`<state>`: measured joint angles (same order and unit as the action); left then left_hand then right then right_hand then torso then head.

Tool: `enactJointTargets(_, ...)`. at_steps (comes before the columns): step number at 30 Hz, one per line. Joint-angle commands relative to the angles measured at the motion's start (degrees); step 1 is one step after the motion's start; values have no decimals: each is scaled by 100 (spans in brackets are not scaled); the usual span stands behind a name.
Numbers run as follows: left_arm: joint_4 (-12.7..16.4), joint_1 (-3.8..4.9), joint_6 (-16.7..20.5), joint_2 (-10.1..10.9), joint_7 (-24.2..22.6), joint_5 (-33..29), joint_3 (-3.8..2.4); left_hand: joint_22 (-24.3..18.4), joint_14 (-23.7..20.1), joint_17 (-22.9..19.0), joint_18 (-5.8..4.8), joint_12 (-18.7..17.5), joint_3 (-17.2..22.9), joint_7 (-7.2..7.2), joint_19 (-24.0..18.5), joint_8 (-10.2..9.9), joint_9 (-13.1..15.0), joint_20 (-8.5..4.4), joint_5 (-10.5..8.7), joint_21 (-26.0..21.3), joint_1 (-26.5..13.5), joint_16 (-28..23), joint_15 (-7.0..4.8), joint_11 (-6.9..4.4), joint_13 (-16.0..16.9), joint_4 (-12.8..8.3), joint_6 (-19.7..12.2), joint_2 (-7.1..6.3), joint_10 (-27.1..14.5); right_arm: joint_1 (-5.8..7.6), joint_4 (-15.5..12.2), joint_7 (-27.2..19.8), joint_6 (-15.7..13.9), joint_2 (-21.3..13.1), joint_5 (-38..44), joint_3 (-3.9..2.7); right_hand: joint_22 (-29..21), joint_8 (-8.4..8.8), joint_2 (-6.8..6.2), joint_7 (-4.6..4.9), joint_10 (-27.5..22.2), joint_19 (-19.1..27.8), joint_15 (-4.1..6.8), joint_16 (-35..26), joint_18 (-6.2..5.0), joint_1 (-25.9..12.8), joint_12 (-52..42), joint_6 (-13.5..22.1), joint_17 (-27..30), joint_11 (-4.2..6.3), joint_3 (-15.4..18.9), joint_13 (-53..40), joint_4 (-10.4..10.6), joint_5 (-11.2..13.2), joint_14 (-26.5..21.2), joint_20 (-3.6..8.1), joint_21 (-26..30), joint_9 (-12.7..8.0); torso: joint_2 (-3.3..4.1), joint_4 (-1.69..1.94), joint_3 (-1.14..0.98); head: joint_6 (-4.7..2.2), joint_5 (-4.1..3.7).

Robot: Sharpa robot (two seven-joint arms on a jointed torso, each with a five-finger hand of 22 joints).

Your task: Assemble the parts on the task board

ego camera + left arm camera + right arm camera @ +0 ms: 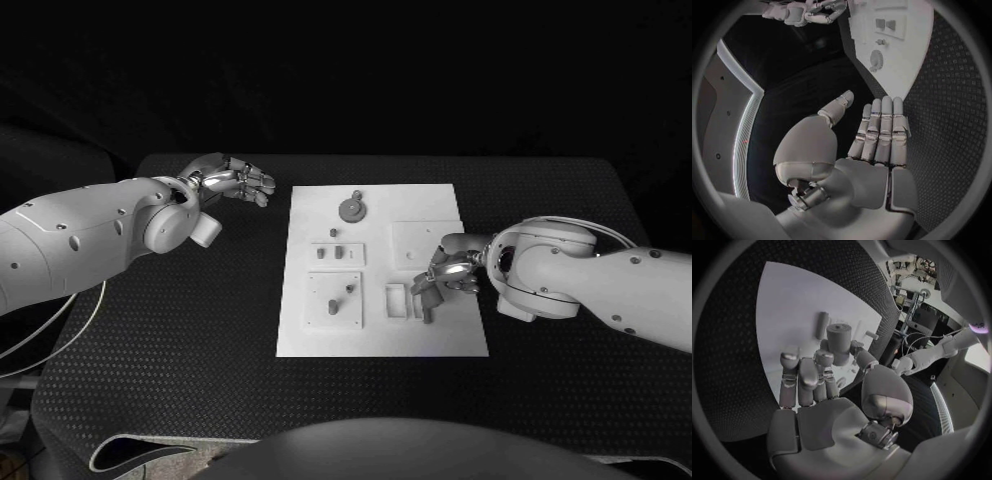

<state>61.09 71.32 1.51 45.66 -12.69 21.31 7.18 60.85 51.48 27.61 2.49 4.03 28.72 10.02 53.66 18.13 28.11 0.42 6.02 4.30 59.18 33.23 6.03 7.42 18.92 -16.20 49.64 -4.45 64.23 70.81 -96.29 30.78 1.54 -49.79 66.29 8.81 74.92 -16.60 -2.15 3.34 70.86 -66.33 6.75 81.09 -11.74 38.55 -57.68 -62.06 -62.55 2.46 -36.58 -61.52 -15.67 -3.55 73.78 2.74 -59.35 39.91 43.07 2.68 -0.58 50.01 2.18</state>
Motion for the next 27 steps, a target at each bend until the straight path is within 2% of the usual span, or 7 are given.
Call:
enactJointTargets(1, 29, 7, -59, -6, -3, -63, -2, -9, 38, 10, 33, 15, 4, -2, 10, 25, -6, 2, 29, -2, -64, -20, 13, 13, -9, 34, -43, 12, 25, 73, 87, 115, -492, 134, -430, -1, 89, -7, 149, 24, 27, -24, 87, 24, -326, 108, -32, -77, 4, 23, 23, 11, 9, -9, 139, -13, -30, -13, -4, -2, 5, -1, -1)
enactJointTargets(8, 41, 10, -55, -13, 12, -76, -2, -9, 38, 12, 33, 15, 6, -2, 9, 26, -7, 2, 29, -3, -66, -22, 13, 13, -11, 33, -42, 12, 26, 81, 168, 173, -496, 290, -585, 4, 87, 5, 97, 23, 29, -23, 89, 18, -326, 65, -27, -81, 11, 24, 24, 14, 25, -10, 136, -11, -26, -22, -3, -6, 18, -1, -11)
enactJointTargets(11, 53, 11, -48, -11, 14, -76, -2, -9, 38, 14, 34, 16, 7, -2, 8, 27, -7, 2, 29, -3, -66, -23, 13, 13, -11, 33, -42, 11, 26, 81, 182, 188, -473, 376, -594, 8, 87, 13, 68, 24, 29, -19, 88, 14, -326, 32, -24, -83, 14, 23, 24, 17, 45, -10, 132, -10, -23, -28, -1, -6, 4, -1, -22)
enactJointTargets(13, 52, 11, -52, -16, 13, -76, -2, -9, 38, 15, 34, 16, 8, -2, 8, 27, -7, 2, 29, -2, -66, -23, 13, 13, -12, 32, -41, 11, 26, 81, 183, 205, -421, 416, -593, 13, 86, 19, 55, 25, 28, -16, 88, 11, -326, 7, -20, -84, 14, 22, 21, 20, 64, -10, 131, -10, -20, -32, -1, -6, 3, -1, -21)
enactJointTargets(17, 58, 11, -54, -15, 15, -76, -2, -9, 38, 16, 34, 16, 9, -3, 8, 28, -7, 2, 30, -2, -66, -24, 13, 13, -13, 32, -41, 11, 26, 80, 173, 281, -132, 464, -446, 36, 85, 39, 39, 27, 20, -4, 85, -1, -326, -148, -8, -87, 27, 18, 32, 26, 184, -10, 117, -16, -11, -47, 0, -1, -5, -1, -8)
enactJointTargets(23, 52, 11, -52, -5, 22, -80, -2, -10, 39, 19, 34, 17, 11, -3, 8, 29, -8, 2, 30, -2, -67, -26, 13, 13, -14, 32, -41, 11, 27, 79, 134, 296, -45, 500, -449, 263, 93, 53, 48, 24, 7, 18, 85, 2, -326, -305, -9, -104, 6, 23, 26, 19, 268, -10, 115, -13, -11, -61, 1, -11, -12, -1, 5)
enactJointTargets(27, 55, 11, -68, -18, 25, -81, -2, -10, 39, 20, 34, 17, 11, -3, 7, 29, -8, 2, 29, -2, -68, -27, 13, 13, -14, 32, -41, 11, 26, 76, 175, 301, -76, 562, -401, 328, 99, 62, 71, 18, 1, 24, 88, 13, -326, -444, -14, -121, -21, 29, 22, 10, 345, -9, 123, -9, -19, -70, 1, -4, -15, -1, 9)
